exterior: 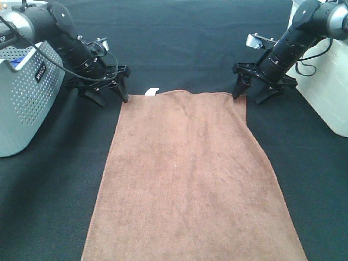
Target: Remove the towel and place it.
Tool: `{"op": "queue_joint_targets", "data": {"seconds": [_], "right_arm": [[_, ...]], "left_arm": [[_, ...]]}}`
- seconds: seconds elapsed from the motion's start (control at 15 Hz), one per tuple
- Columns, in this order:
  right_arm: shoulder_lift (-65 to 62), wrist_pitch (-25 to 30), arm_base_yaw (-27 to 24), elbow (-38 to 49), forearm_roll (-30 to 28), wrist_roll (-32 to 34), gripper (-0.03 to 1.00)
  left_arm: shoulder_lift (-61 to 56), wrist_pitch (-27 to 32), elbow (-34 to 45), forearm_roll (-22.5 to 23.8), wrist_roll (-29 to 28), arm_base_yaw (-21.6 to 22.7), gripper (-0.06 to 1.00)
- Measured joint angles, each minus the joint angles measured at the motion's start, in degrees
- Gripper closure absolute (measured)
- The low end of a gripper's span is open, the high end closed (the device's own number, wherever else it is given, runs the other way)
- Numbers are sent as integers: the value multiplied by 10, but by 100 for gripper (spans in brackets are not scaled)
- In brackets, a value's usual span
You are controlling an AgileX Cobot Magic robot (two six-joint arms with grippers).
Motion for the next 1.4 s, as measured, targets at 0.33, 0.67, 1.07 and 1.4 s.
{"op": "queue_joint_targets", "data": {"seconds": [0.33, 0.67, 1.07, 1.4], "right_arm": [[3, -29, 28, -1, 14, -10, 28], [6, -52, 49, -1, -30, -13, 50], [1, -62, 53, -1, -74, -13, 95], [-1, -73, 54, 2, -74, -17, 95]], "left_arm": [[2, -1, 0, -30, 6, -29, 31], [6, -13, 0, -23, -7, -44, 52], [8, -15, 0, 14, 16, -44, 94], [10, -17, -19, 50, 17, -46, 94]]}}
